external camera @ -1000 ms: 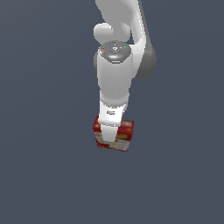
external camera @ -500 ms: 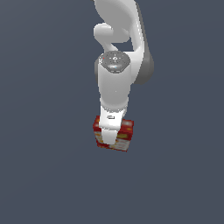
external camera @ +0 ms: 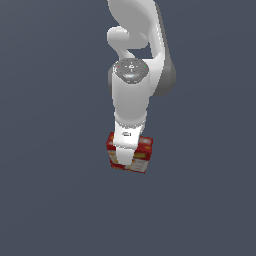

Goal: Pick up the object and move it to a goal position.

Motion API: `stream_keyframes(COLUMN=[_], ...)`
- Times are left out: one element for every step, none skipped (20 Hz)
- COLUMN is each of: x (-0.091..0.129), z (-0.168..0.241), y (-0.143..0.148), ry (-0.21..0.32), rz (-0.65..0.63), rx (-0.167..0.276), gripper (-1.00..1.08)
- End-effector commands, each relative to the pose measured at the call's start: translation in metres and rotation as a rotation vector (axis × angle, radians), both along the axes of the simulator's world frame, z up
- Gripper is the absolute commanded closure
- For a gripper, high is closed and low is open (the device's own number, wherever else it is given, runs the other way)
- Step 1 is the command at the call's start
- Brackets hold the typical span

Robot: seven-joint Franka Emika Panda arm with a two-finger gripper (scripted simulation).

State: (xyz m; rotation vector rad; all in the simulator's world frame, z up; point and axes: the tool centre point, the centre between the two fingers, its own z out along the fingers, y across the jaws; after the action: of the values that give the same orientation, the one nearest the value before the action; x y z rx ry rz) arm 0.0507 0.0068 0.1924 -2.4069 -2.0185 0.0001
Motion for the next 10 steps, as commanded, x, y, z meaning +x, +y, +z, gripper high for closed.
stream_keyframes(x=[0.0,-0.001,-0.001,-0.002,-0.003,-0.004,-0.005,-0.007,-0.008,-0.01], z=[0.001,0.003,0.005,0.008,0.011,0.015,0.02,0.026,0.032,0.039], y=[0.001,0.002,0.003,0.005,0.007,0.009,0.012,0.016,0.019,0.023], ry=[0.0,0.0,0.0,0.0,0.0,0.0,0.0,0.0,0.0,0.0], rz=[0.0,0.0,0.0,0.0,0.0,0.0,0.0,0.0,0.0,0.0], rx=[0.0,0.0,0.0,0.0,0.0,0.0,0.0,-0.001,-0.001,-0.001], gripper=[1.08,1.08,1.08,1.08,1.08,1.08,1.08,1.08,1.08,1.08])
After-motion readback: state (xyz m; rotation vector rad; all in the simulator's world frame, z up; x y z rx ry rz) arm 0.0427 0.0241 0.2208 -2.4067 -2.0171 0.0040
